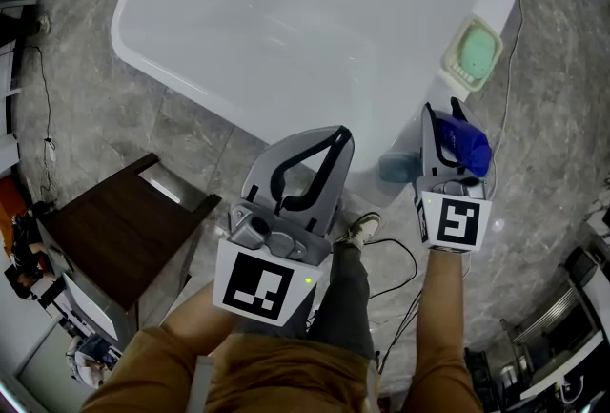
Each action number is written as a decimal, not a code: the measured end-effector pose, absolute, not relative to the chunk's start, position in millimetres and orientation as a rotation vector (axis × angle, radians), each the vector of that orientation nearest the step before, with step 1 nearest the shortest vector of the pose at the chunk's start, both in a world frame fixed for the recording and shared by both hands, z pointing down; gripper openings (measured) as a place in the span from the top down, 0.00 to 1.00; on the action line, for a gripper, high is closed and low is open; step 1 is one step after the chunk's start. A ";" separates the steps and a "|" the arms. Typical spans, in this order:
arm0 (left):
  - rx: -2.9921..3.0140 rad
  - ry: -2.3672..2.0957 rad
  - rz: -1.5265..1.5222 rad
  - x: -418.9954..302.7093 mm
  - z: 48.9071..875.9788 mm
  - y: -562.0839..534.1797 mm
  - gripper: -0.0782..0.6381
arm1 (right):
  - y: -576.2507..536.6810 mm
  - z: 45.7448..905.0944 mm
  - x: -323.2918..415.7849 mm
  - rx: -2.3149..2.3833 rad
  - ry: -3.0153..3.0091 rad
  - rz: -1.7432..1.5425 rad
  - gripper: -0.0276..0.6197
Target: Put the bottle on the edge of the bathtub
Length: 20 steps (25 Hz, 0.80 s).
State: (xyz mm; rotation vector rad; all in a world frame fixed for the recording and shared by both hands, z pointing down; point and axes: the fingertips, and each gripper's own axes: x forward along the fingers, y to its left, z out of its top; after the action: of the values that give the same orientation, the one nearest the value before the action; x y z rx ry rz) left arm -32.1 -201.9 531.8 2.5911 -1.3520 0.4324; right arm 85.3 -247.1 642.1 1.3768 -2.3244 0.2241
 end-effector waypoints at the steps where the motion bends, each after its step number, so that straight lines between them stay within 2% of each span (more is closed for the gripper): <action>1: 2.592 -1.351 0.432 -31.5 531.8 -201.8 0.88 | -246.9 641.9 86.0 1.379 -2.326 0.226 0.73; 20: 2.593 -1.337 0.444 -24.9 534.5 -197.2 0.88 | -243.6 633.7 86.1 1.387 -2.347 0.211 0.68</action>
State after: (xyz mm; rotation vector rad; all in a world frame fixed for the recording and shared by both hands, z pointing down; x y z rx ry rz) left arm -24.9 -197.2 534.5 2.5934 -1.3369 0.4440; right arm 86.1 -243.6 633.7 1.3869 -2.3472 0.2105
